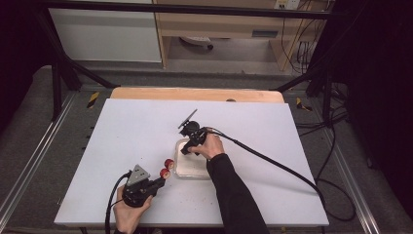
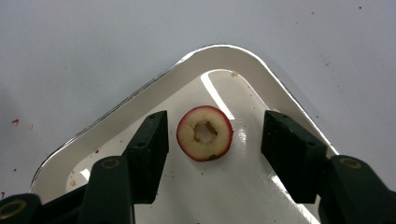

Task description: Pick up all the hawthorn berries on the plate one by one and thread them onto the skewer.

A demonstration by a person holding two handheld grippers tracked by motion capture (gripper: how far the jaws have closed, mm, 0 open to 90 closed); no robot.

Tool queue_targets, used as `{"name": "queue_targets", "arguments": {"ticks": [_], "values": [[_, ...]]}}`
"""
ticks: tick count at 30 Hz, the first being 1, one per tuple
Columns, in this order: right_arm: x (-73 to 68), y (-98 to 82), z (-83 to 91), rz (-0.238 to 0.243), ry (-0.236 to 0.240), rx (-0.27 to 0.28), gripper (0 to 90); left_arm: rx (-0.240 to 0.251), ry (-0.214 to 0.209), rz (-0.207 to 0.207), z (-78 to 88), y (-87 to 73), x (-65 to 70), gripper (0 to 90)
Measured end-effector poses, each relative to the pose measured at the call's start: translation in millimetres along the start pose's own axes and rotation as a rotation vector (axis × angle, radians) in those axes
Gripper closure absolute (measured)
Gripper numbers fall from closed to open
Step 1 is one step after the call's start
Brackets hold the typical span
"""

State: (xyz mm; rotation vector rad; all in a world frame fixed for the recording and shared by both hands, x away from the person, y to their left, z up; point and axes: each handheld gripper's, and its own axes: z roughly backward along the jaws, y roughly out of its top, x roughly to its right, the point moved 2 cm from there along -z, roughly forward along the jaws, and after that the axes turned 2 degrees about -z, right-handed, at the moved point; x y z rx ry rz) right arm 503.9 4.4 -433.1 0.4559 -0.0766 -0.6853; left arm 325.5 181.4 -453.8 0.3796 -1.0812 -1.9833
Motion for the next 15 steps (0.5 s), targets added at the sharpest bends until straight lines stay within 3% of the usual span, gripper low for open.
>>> {"name": "queue_targets", "arguments": {"ticks": [6,15], "values": [[-1.4,0.5,-3.4,0.027,0.004,-0.007,50.5,-0.001,-0.001,-0.001,-0.5,0.0,0.2,88.1],[-2.4,1.8,-4.2,0.022,0.003,-0.019,60.9,-0.004,-0.001,-0.003,-0.6,-0.4,0.2,88.1]]}}
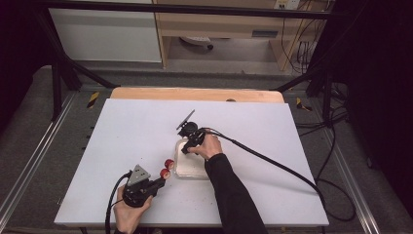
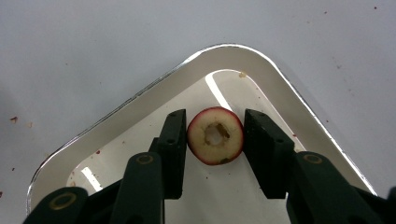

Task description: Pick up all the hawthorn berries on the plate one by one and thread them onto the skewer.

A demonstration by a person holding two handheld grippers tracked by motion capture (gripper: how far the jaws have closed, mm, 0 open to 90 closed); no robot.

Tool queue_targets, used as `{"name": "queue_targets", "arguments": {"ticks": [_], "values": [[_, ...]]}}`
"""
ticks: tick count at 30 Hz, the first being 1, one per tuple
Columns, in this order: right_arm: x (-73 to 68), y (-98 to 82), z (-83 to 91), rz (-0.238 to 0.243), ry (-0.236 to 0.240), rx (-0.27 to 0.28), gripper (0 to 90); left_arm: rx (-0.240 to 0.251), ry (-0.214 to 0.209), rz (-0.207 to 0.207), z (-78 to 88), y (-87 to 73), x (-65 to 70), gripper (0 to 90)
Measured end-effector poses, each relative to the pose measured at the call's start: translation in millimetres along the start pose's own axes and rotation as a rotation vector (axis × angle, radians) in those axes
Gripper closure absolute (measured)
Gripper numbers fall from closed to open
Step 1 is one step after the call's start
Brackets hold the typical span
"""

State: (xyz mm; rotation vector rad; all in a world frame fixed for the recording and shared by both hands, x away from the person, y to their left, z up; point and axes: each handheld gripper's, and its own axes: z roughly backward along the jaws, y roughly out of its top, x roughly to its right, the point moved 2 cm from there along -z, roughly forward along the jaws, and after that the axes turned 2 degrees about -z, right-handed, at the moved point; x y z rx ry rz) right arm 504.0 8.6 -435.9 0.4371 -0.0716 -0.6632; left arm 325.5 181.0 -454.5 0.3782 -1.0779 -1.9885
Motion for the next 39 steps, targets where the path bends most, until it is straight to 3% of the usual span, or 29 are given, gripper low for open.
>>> {"name": "queue_targets", "arguments": {"ticks": [8,23,39], "values": [[-0.9,-0.6,5.0,-0.032,-0.001,0.006,61.5,0.001,0.001,-0.001,0.1,0.1,0.2,88.2],[-2.3,-15.0,42.6,-0.135,0.010,0.072,61.6,-0.001,-0.002,-0.016,-3.2,2.1,6.5,88.2],[7.0,-64.5,72.9,-0.278,0.066,0.251,61.7,0.005,-0.019,-0.038,-12.2,8.9,22.1,88.2]]}}
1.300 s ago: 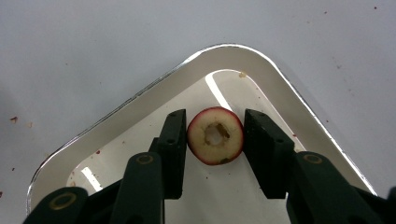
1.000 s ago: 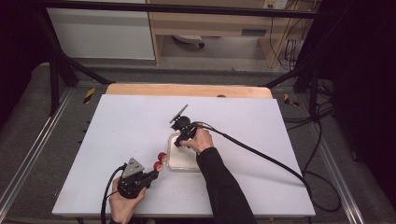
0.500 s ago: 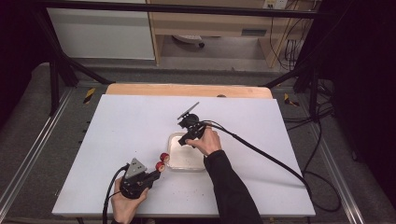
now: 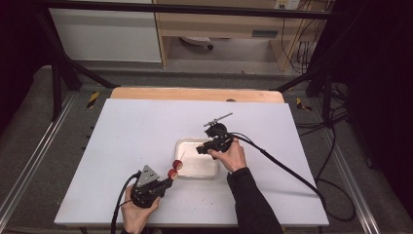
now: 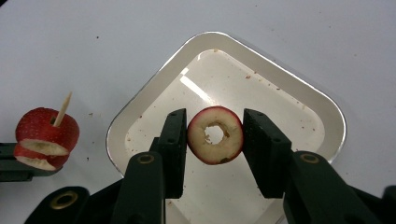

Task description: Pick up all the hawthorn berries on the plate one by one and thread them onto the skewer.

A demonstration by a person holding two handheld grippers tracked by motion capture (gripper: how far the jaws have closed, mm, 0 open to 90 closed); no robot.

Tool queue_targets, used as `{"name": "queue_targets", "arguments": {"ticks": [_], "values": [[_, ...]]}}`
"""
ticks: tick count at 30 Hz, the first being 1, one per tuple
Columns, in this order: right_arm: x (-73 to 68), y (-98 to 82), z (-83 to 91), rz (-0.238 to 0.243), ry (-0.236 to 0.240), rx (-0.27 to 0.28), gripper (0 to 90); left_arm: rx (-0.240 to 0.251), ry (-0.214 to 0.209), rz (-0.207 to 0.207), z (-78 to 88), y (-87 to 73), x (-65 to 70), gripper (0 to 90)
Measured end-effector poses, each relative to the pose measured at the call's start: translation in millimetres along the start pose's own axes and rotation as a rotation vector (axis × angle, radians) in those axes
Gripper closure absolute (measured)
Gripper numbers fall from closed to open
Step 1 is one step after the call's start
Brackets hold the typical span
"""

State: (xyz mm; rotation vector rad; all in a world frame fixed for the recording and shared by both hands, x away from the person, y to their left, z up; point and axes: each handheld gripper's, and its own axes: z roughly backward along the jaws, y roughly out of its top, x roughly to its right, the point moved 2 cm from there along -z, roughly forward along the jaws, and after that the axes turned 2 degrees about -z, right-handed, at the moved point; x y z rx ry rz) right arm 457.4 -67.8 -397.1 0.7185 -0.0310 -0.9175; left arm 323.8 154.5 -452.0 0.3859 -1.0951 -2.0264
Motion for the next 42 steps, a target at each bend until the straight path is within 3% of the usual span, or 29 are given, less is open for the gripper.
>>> {"name": "queue_targets", "arguments": {"ticks": [5,12,24,42], "values": [[4.8,-13.4,9.9,-0.040,0.038,0.082,61.7,0.000,-0.008,-0.011,-3.5,3.8,6.0,88.1],[11.8,-29.6,21.0,-0.095,0.056,0.185,61.8,0.003,-0.019,-0.015,-9.1,8.2,15.7,88.2],[18.2,-49.6,27.2,-0.221,0.109,0.389,61.8,0.024,-0.026,0.002,-18.3,10.6,29.6,88.2],[4.1,-53.3,20.4,-0.319,0.184,0.604,61.8,0.054,0.000,0.028,-22.9,11.3,37.5,88.2]]}}
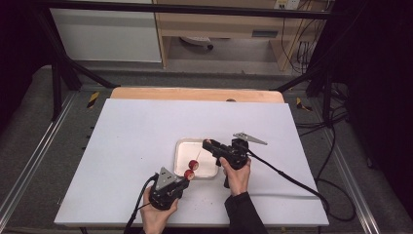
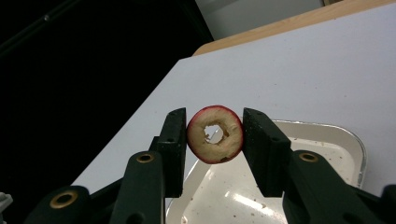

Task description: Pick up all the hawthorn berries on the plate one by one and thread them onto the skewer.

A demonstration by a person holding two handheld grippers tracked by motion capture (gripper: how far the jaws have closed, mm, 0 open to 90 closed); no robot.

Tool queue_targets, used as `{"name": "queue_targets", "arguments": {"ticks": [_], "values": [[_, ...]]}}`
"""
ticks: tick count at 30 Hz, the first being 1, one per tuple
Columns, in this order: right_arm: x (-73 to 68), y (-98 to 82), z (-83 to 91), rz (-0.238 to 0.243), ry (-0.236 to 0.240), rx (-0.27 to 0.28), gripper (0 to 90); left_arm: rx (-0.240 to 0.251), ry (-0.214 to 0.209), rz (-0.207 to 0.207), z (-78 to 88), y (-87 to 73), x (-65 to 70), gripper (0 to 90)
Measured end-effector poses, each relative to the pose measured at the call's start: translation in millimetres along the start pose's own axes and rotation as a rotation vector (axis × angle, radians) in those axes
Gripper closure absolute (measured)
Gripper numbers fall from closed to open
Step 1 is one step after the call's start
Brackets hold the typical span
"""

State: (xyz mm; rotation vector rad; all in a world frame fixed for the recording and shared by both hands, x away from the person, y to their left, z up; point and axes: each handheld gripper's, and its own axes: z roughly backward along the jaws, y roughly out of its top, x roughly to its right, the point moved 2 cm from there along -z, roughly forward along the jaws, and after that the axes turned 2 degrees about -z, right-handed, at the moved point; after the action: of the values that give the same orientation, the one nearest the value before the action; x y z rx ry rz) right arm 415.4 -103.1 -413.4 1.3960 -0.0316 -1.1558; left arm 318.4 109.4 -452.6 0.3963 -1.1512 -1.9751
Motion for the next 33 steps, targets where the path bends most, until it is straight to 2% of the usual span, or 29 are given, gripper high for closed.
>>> {"name": "queue_targets", "arguments": {"ticks": [8,16,19,24,33], "values": [[-3.0,-0.2,-0.4,-0.015,0.023,0.079,61.8,0.012,-0.007,0.038,-4.7,0.1,3.9,88.2],[-6.5,1.7,1.4,-0.048,0.049,0.128,61.9,0.032,-0.013,0.071,-11.5,2.1,6.6,88.1],[-6.8,2.6,1.9,-0.046,0.054,0.147,61.9,0.044,-0.011,0.078,-12.8,3.9,6.9,88.1],[-9.2,4.1,3.5,-0.075,0.072,0.164,61.8,0.061,-0.018,0.074,-14.6,8.6,9.6,88.2],[-12.2,6.1,7.3,-0.090,0.093,0.196,61.9,0.088,-0.019,0.078,-17.3,13.9,13.8,88.1]]}}
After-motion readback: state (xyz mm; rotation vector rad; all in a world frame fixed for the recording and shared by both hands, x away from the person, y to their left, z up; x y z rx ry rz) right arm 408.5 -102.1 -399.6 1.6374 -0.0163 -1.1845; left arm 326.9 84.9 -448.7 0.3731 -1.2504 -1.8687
